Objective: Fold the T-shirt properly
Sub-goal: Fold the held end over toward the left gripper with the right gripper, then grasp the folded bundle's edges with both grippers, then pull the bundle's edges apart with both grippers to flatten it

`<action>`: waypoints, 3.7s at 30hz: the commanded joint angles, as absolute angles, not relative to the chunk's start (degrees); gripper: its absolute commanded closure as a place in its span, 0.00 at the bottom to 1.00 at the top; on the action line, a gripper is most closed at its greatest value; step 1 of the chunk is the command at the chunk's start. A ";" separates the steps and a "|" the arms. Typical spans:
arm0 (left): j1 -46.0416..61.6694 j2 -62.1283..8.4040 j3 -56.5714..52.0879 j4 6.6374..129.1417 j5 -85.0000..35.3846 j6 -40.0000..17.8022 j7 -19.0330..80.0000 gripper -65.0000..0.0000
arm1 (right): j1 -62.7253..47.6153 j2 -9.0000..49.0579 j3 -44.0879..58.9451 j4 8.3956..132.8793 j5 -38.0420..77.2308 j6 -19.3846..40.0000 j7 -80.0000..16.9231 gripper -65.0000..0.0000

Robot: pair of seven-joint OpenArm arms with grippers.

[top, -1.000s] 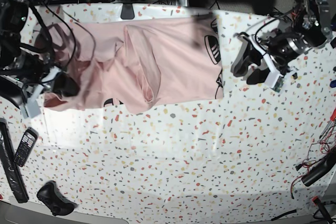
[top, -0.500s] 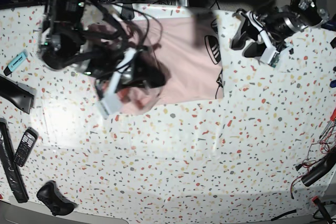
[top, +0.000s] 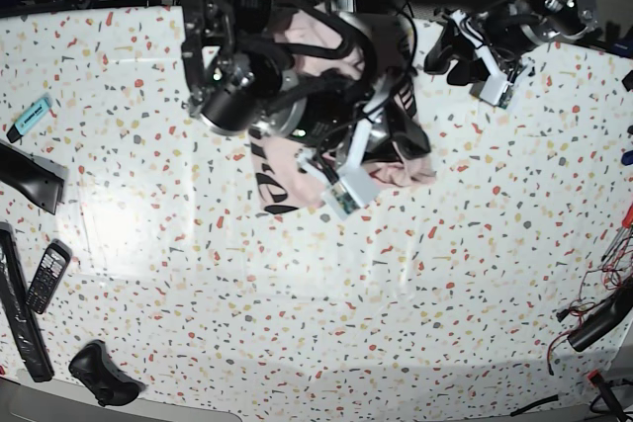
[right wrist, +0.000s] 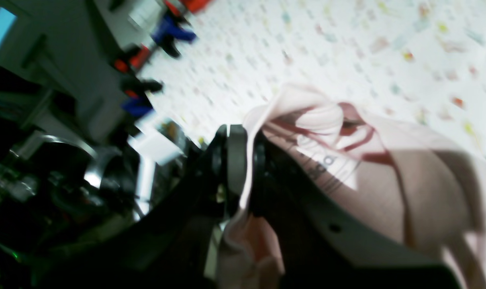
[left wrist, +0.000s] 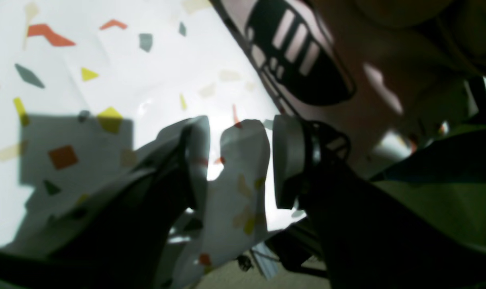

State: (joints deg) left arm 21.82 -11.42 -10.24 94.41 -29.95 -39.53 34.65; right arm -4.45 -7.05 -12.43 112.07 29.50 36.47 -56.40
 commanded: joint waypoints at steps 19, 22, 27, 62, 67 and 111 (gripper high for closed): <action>21.58 -11.79 -10.02 95.22 -31.09 -40.00 33.32 0.62 | 7.35 -9.00 -14.00 91.05 31.51 36.25 -49.87 1.00; 21.28 -11.81 -10.13 95.29 -31.07 -40.00 33.32 0.62 | 7.53 -9.00 -14.00 91.05 37.58 36.60 -49.93 0.99; 20.47 -11.97 -12.25 96.97 -31.09 -40.00 33.36 0.62 | 9.45 -9.00 -14.00 91.11 53.12 39.05 -53.04 0.64; 20.80 -11.90 -7.01 112.51 -71.35 -40.00 59.33 1.00 | 15.49 7.46 -3.44 89.69 31.22 39.03 -63.86 1.00; 20.80 -11.94 1.17 112.46 -57.23 -40.00 58.15 1.00 | 15.49 7.31 -3.49 89.69 31.24 39.03 -63.94 1.00; -6.20 -14.15 1.56 69.93 -16.49 -23.35 24.75 1.00 | -7.46 11.20 -3.40 99.04 28.75 36.42 -51.48 1.00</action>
State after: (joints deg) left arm -5.52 -13.54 1.80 69.52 -17.43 -24.10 24.25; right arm -8.03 11.35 -3.42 97.84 27.24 36.42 -52.47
